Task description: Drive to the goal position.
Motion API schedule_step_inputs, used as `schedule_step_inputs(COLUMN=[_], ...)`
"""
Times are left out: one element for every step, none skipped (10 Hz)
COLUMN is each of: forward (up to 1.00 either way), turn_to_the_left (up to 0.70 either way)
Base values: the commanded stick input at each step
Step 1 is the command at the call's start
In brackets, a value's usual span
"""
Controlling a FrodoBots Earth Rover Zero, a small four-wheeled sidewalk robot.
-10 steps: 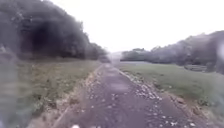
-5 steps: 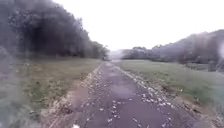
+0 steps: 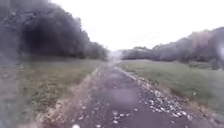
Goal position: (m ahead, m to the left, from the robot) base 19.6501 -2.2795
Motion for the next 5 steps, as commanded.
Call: schedule_step_inputs(forward=[0.7,0.7,0.7,0.7,0.7], turn_to_the_left=[0.0,0.0,0.0,0.0,0.0])
